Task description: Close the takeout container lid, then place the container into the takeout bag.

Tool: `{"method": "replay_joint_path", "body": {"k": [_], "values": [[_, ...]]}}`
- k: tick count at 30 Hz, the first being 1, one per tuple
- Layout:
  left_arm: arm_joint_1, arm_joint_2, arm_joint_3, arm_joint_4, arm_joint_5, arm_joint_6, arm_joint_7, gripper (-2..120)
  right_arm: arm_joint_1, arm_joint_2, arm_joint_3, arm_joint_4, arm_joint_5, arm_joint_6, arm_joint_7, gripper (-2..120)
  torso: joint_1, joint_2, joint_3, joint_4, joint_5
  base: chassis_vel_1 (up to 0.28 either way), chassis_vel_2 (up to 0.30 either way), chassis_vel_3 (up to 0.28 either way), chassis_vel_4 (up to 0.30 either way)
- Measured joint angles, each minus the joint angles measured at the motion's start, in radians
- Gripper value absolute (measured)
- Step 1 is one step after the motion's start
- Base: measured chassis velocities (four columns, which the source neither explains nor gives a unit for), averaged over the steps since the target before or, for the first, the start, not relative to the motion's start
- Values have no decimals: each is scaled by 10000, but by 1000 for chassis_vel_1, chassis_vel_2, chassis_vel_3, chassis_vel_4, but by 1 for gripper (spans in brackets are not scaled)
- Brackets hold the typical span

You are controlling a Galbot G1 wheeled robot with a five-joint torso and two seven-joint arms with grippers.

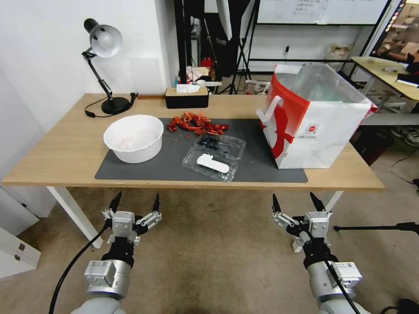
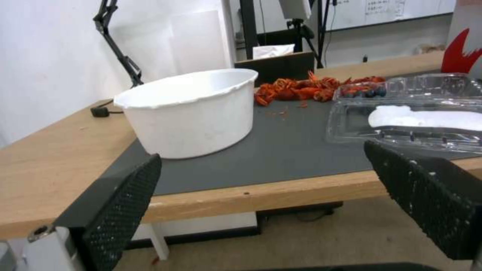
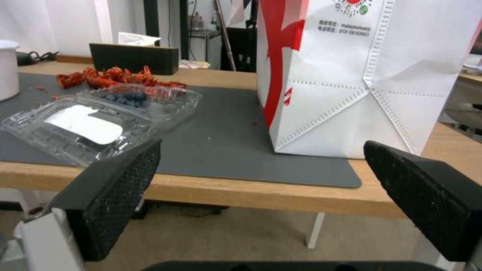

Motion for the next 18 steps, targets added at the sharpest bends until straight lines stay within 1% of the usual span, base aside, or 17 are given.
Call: {"method": "replay_joint_path", "body": {"k": [18], "values": [[0,0,0,0,-1,0,0,100,0,0,0,0,0,0,0,100,0,0,0,0,0,0,0,0,0]]}}
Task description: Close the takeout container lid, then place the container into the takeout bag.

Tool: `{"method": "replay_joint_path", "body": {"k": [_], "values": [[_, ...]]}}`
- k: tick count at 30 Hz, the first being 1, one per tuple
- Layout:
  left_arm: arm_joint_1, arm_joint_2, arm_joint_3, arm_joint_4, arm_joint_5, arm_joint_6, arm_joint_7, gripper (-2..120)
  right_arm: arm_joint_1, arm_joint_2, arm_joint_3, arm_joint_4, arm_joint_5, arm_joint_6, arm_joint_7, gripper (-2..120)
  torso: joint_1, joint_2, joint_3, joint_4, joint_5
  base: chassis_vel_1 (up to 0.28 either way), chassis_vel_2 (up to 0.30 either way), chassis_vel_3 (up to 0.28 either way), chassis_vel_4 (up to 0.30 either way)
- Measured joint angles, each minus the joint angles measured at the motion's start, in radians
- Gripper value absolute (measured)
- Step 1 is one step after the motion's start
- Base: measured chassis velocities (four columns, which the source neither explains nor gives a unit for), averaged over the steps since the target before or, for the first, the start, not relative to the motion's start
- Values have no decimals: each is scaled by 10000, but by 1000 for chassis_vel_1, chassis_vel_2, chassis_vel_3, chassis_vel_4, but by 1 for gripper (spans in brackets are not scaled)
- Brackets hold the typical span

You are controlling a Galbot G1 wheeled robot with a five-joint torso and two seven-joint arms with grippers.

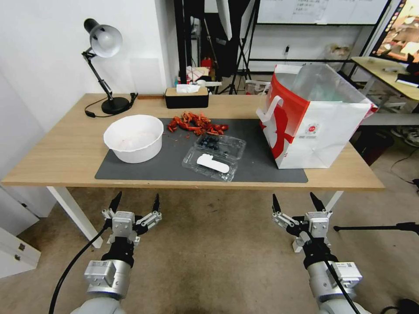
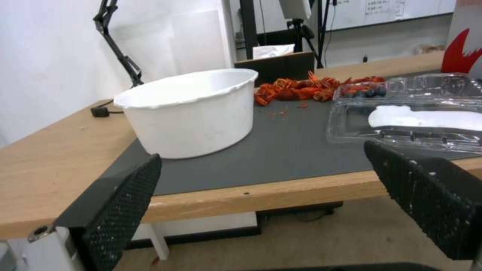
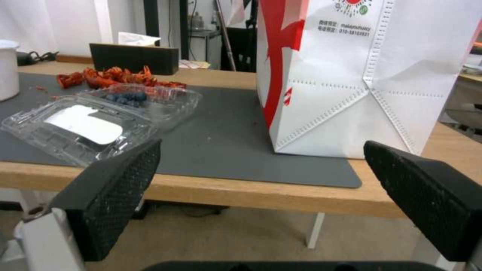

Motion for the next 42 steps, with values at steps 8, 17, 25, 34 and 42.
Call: {"method": "replay_joint_path", "body": {"k": [8,17,25,34,42], "values": [[17,329,1037,-683,-1249,622,-1525,100,-902,583,-36,740,-440,-1185,-706,100,-1,0,0,-5,-5,0,0,0,0],[79,703,2170,-1342,-2536,1106,-3118,100,-955,674,-35,752,-477,-1191,-680,100,0,0,1,0,-1,0,0,0,0],[140,718,2132,-1346,-2438,1052,-3125,100,-907,659,7,762,-469,-1116,-657,100,0,0,0,1,0,0,0,0,0],[255,677,2126,-1263,-2279,1053,-3036,100,-860,620,61,749,-401,-1021,-660,100,0,0,0,0,-1,0,0,0,0],[106,661,2129,-1011,-2220,1052,-2868,100,-561,350,234,615,-139,-862,-799,100,0,0,1,1,1,0,0,0,0]]}}
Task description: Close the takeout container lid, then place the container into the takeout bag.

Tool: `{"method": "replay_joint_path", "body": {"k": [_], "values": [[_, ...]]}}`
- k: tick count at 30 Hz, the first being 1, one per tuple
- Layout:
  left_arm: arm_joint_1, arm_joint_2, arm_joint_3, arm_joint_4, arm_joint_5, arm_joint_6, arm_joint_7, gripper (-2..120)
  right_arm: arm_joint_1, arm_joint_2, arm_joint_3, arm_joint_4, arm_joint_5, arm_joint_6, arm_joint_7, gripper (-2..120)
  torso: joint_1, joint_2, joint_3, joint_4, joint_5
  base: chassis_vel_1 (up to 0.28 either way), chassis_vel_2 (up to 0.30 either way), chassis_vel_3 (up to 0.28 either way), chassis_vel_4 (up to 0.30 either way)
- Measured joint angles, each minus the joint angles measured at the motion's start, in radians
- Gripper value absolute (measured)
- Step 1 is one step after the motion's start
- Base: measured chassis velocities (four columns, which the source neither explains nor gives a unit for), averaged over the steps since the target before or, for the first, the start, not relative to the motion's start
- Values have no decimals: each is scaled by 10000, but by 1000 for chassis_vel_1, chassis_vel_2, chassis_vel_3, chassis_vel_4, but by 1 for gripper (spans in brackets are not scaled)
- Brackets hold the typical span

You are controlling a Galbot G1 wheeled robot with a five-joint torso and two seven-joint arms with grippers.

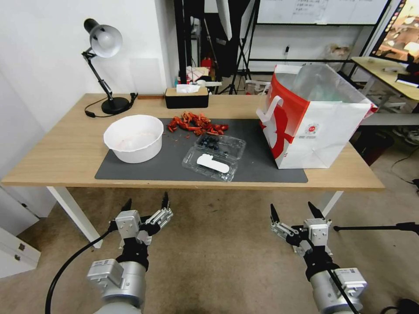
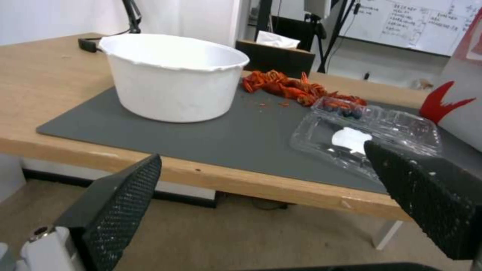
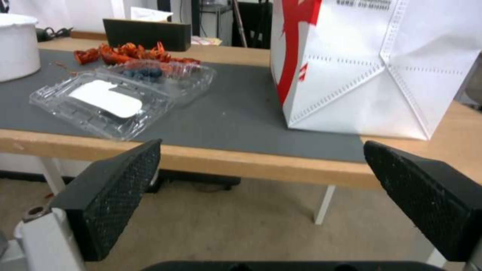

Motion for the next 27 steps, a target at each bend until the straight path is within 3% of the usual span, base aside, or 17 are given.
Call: {"method": "replay_joint_path", "body": {"k": [14,27], "values": [[-373,460,27,470,-127,-123,182,100,1034,-651,271,-172,73,-280,254,100,0,0,0,-1,-2,0,0,0,0],[-244,353,-146,594,-73,-216,188,100,3825,-2064,-451,-2132,-242,-1147,1475,100,3,-1,0,0,-1,0,0,0,0]]}}
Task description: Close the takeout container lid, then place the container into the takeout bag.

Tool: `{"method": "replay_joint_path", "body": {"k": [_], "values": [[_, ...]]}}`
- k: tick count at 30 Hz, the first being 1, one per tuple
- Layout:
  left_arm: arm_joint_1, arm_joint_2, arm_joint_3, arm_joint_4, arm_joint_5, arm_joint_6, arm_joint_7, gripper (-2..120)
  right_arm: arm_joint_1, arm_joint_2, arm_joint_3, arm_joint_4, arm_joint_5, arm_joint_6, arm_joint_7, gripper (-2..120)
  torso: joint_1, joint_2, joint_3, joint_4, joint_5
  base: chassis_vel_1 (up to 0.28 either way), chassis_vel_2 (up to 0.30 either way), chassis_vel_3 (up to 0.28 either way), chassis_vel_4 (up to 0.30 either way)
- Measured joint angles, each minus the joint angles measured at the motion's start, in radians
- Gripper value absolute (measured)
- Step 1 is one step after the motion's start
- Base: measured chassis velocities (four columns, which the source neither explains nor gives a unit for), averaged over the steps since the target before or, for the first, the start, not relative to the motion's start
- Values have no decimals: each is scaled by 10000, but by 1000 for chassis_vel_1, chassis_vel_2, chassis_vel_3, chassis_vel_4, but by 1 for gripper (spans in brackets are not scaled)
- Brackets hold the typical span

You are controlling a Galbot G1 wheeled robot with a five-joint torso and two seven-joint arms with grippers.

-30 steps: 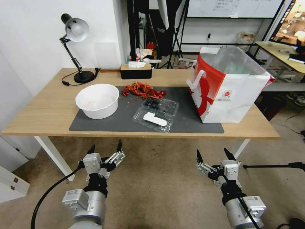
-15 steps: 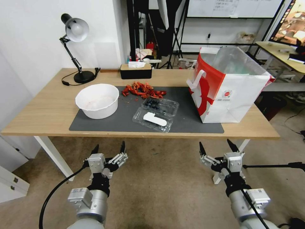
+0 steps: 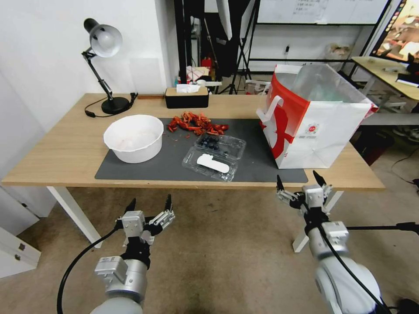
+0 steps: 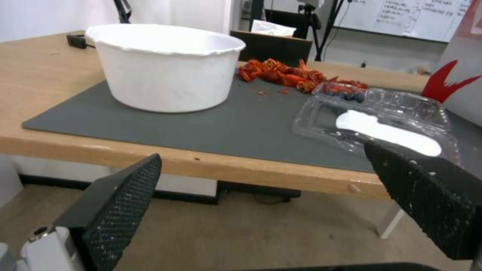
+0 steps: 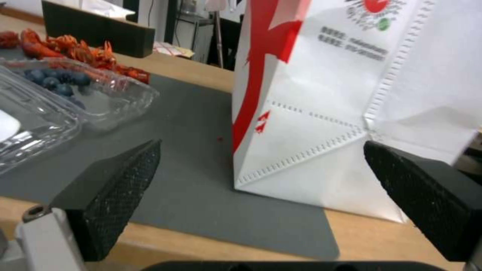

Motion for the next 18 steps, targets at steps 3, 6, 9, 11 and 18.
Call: {"method": "replay_joint_path", "body": {"k": [3,6,9,11,18], "values": [[6,-41,-40,68,7,-100,52,100,346,-174,-198,-189,52,-209,75,100,-1,0,-1,0,0,0,0,0,0],[-23,-101,-141,169,5,-194,65,100,868,-331,-543,-486,39,-608,150,100,-1,0,-1,0,-2,0,0,0,0],[-26,-124,-184,195,9,-151,4,100,1318,-385,-942,-783,-60,-896,274,100,-1,0,-1,-1,-1,0,0,0,0],[-26,-133,-200,218,22,-120,-17,100,1576,-406,-1224,-989,-121,-998,398,100,-2,0,-1,-1,0,0,0,0,0],[-35,-268,-229,392,101,-86,-65,100,2863,-203,-2485,-1777,-478,-2037,1079,100,-1,0,0,1,-1,0,0,0,0]]}}
